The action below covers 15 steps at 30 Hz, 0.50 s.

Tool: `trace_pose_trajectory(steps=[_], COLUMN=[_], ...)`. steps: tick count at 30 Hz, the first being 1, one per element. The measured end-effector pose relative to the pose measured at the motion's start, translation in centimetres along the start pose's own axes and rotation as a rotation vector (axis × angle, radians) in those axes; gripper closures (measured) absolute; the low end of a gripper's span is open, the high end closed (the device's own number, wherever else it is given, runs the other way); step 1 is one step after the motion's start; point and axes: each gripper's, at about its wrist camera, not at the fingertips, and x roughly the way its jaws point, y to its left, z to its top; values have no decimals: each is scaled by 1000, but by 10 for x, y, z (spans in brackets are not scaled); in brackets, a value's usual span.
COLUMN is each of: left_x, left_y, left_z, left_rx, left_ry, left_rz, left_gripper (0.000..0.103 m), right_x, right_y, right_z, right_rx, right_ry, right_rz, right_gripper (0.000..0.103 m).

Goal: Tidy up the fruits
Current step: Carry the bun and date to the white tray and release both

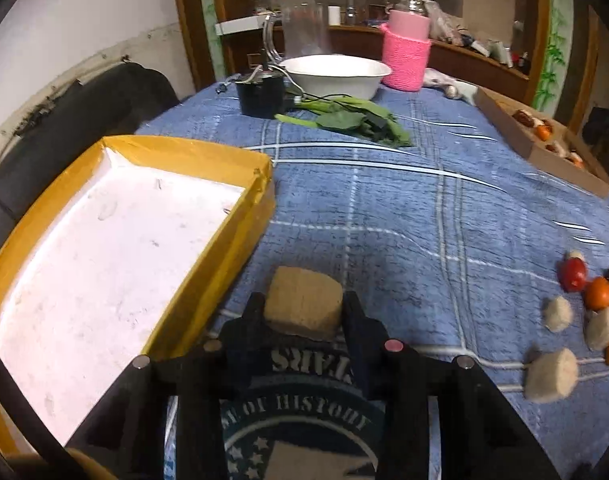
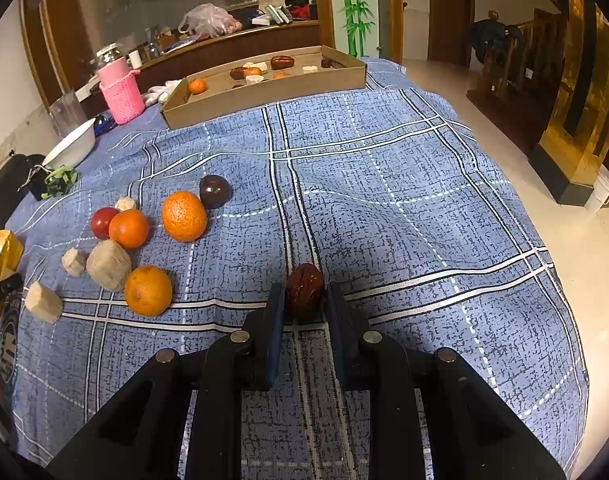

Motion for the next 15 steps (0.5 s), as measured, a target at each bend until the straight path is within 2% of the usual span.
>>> trace_pose_trajectory(steps=[4,9,15], left_x=[-28,-66,-93], left_y=[-1,-1,9], left_z=[-11,-31,-53], left_rx=[9,53,96], left_ry=[-46,-97,-126], left_rz=[-87,-250,-357], left_gripper=[62,62,62], right_x=[-8,-42,-86], right_y=[-2,-3,3], right_z=[0,-11,-32], right_rx=[15,42,26], right_ry=[-12,-71,-138], right_rz=[34,99,138], right_gripper=[84,84,84])
